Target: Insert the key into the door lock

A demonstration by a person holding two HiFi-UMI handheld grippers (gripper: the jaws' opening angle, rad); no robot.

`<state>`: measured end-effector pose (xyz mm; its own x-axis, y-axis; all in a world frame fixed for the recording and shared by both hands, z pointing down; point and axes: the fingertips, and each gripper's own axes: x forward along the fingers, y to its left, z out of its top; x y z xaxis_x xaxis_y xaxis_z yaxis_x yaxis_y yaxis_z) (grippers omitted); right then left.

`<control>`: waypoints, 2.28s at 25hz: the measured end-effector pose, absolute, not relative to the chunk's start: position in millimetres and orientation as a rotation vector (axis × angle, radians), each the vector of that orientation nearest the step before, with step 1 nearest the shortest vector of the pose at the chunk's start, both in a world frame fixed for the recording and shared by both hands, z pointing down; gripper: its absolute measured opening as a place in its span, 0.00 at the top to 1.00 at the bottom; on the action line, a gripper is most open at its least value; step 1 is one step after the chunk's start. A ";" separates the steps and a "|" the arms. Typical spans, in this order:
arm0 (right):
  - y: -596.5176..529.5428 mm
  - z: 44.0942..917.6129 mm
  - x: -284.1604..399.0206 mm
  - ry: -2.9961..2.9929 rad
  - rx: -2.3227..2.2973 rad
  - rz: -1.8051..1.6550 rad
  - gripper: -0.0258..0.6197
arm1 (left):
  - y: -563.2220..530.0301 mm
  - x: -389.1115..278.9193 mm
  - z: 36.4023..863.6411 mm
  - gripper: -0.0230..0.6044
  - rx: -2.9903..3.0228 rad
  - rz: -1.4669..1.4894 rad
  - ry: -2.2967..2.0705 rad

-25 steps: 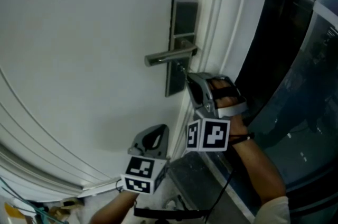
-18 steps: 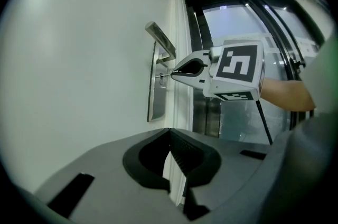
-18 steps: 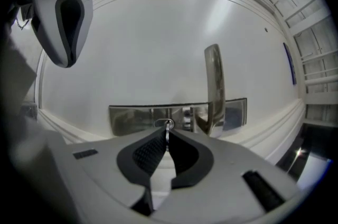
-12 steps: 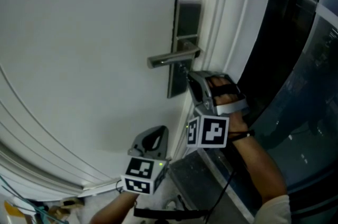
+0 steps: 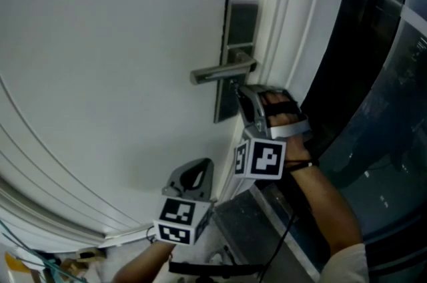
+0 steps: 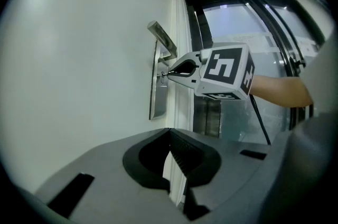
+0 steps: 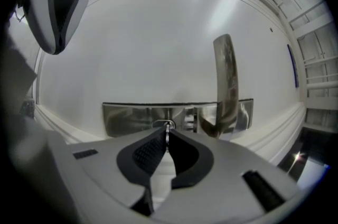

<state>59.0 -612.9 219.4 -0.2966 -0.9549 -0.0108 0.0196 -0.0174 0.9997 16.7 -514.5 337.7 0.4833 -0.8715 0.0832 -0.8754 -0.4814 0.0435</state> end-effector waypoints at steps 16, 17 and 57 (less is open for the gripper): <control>-625.9 218.9 53.9 -1.365 1.047 -1.457 0.93 | -508.8 15.2 337.4 0.95 2.638 0.073 -1.556; -626.2 218.9 53.0 -1.362 1.046 -1.457 0.93 | -508.1 14.9 337.6 0.95 2.637 0.072 -1.557; -512.6 264.8 57.1 -1.665 1.364 -1.068 0.88 | -453.2 -4.3 343.2 0.95 2.731 0.057 -1.353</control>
<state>57.1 -512.6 264.8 -0.1790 -0.9835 0.0278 -0.3850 0.0960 0.9179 -4.3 -453.2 343.2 0.6062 -0.7918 0.0749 -0.7953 -0.6026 0.0666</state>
